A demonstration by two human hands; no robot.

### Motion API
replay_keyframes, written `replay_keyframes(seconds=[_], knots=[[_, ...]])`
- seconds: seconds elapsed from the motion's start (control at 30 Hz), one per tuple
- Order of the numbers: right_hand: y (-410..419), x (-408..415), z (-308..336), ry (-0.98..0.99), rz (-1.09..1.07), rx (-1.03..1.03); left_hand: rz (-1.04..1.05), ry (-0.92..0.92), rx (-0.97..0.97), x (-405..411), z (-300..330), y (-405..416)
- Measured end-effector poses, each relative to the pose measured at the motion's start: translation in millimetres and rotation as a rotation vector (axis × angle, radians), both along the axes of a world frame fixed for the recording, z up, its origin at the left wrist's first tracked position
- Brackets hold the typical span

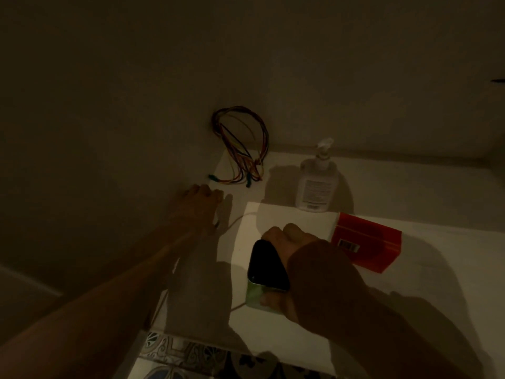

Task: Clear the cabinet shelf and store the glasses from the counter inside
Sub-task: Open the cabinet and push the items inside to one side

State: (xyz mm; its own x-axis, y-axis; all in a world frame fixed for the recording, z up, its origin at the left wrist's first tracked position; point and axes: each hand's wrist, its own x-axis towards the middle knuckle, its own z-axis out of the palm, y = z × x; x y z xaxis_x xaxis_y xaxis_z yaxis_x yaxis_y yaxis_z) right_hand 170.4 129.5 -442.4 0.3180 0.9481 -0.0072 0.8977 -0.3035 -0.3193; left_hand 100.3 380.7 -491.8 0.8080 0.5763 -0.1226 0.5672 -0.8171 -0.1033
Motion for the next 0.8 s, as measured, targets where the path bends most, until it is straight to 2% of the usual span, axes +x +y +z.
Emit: replay_keyframes(seconds=[0.07, 0.13, 0.17, 0.23, 0.3, 0.47, 0.53, 0.67, 0.73, 0.77, 0.8], knots=[[3.7, -0.6, -4.1, -0.009, -0.013, 0.025, -0.064, -0.23, -0.145, -5.6, 14.6, -12.0], [11.3, 1.7, -7.7, -0.021, -0.038, 0.043, -0.138, -0.44, -0.528, -15.1, 32.4, -29.2], [16.7, 3.1, -8.8, -0.01, -0.07, 0.04, -0.19, -0.416, -0.7, -23.0, 41.6, -40.1], [27.4, 5.4, -10.0, 0.058, -0.151, -0.019, -0.292, -0.296, -0.873, -41.0, 49.5, -60.4], [36.1, 5.2, -12.4, 0.102, -0.183, -0.058, -0.364, -0.299, -0.837, -53.3, 50.0, -71.8], [45.3, -4.3, -18.1, 0.187, -0.16, -0.049, -0.333, -0.419, -0.633, -53.1, 53.1, -85.3], [43.8, -4.5, -16.6, 0.202, -0.123, -0.043, -0.324, -0.378, -0.596, -57.4, 53.2, -79.7], [15.6, 19.2, -8.3, 0.199, -0.161, 0.038, -0.317, -0.349, -0.353, -59.1, 47.1, -69.1], [-5.4, 40.3, -5.9, 0.162, -0.215, 0.148, -0.135, -0.434, -0.474, -61.8, 39.5, -68.0], [-15.7, 51.6, -5.1, 0.071, -0.247, 0.175, -0.087, -0.468, -0.535, -63.4, 36.8, -66.8], [-24.8, 63.2, -5.7, -0.024, -0.285, 0.184, -0.11, -0.462, -0.505, -66.0, 38.4, -63.3]])
